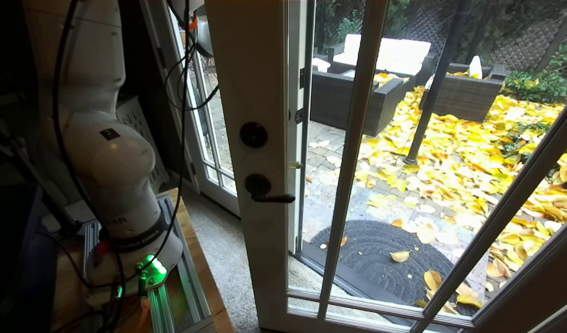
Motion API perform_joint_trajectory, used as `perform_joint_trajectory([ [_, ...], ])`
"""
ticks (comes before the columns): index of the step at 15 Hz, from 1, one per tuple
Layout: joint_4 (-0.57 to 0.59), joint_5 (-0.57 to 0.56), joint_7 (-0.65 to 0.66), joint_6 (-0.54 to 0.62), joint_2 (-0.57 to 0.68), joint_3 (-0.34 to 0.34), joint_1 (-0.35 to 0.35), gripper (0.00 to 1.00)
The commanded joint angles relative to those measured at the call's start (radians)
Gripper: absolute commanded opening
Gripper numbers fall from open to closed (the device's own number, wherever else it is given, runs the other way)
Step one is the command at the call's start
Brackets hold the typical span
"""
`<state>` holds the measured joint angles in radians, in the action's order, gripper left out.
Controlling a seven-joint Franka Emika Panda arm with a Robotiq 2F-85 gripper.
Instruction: Close the door
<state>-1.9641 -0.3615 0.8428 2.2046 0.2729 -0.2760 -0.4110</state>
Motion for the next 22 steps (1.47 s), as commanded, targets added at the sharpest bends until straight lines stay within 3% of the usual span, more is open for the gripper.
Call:
perform_joint_trajectory([
  [1,0.029,-0.055,0.059,0.012,0.057,0.037,-0.038,0.00],
  [12,0.022,-0.294,0.165,0.005,0.069,0.065,-0.077,0.00],
  [15,0.019,-0.285,0.123,-0.004,0.085,0.051,-0.070,0.00],
  [19,0.031,-0.180,-0.023,-0.106,0.083,0.024,-0.058,0.00],
  [22,0.023,-0.165,-0.032,-0.131,0.075,0.023,-0.061,0.00],
])
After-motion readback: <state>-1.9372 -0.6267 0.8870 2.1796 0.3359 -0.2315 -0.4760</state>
